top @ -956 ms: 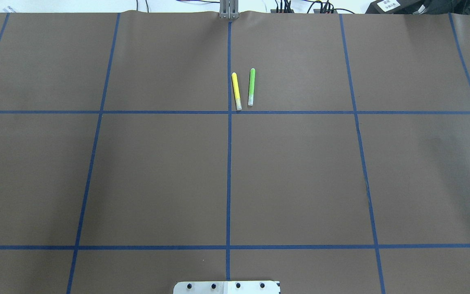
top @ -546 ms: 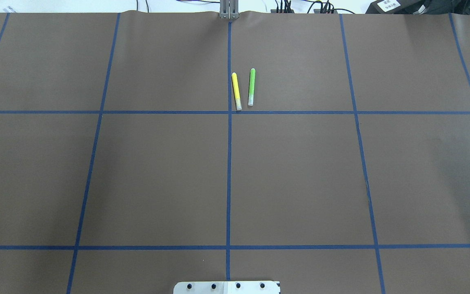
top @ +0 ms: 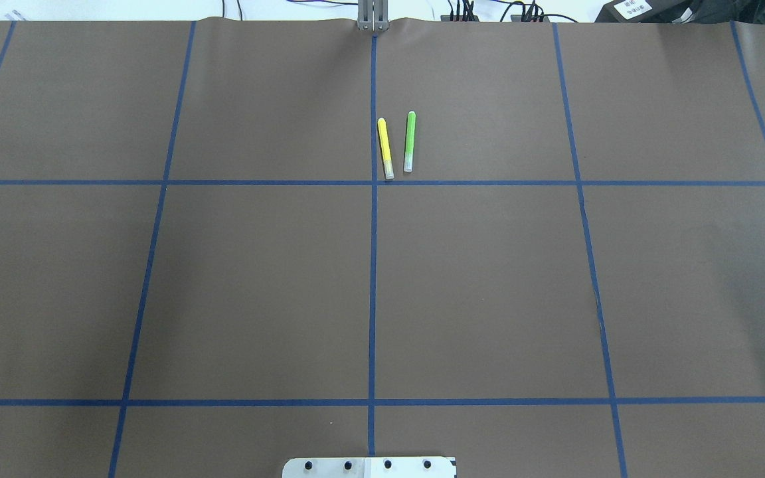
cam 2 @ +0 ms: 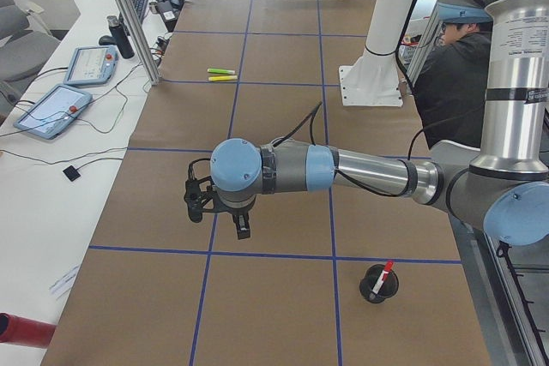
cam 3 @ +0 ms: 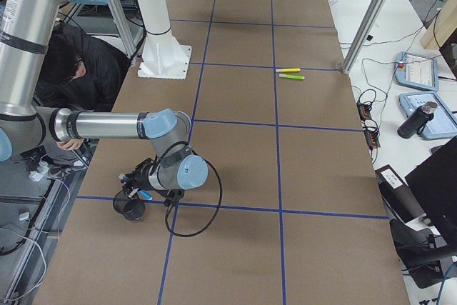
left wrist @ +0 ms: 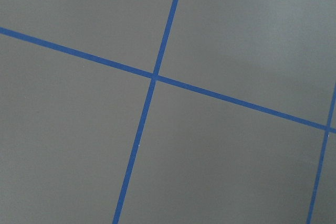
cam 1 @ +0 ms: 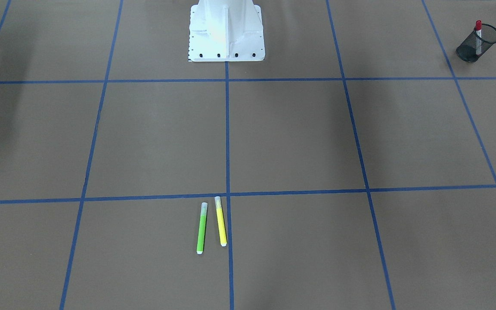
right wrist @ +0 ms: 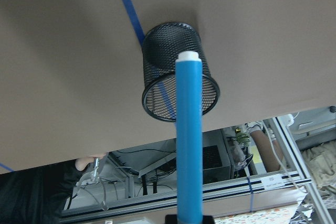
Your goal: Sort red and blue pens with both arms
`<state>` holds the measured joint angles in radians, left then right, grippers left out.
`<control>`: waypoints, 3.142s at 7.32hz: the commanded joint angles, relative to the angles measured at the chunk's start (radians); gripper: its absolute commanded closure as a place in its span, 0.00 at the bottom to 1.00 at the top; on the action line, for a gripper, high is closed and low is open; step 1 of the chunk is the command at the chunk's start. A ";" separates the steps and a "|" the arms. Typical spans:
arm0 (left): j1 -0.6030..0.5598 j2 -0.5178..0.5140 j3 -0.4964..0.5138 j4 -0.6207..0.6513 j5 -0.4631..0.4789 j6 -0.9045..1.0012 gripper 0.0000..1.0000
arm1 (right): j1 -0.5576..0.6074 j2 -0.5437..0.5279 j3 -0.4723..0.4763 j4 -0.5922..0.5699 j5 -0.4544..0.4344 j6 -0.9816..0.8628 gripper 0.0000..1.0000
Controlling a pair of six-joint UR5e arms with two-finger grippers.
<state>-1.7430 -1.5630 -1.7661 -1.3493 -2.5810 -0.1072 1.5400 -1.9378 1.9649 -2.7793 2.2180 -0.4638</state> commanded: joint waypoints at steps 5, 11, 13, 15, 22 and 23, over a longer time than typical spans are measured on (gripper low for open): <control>-0.003 -0.019 -0.055 -0.001 0.036 -0.003 0.00 | -0.001 -0.122 -0.029 -0.056 0.080 -0.030 1.00; -0.004 -0.006 -0.098 -0.001 0.061 -0.003 0.00 | -0.001 -0.119 -0.124 -0.048 0.120 -0.030 0.92; -0.004 -0.005 -0.099 0.001 0.062 -0.003 0.00 | -0.001 -0.119 -0.145 -0.048 0.121 -0.030 0.50; -0.004 -0.005 -0.099 0.001 0.062 -0.005 0.00 | -0.001 -0.119 -0.185 -0.033 0.150 -0.032 0.00; 0.000 0.012 -0.085 0.007 0.111 -0.031 0.00 | -0.001 0.136 -0.187 0.260 0.069 0.327 0.00; 0.013 0.011 -0.087 0.007 0.151 -0.031 0.00 | -0.001 0.173 -0.189 0.361 0.069 0.371 0.00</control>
<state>-1.7398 -1.5516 -1.8538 -1.3419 -2.4727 -0.1377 1.5385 -1.8197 1.7770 -2.5197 2.2952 -0.1641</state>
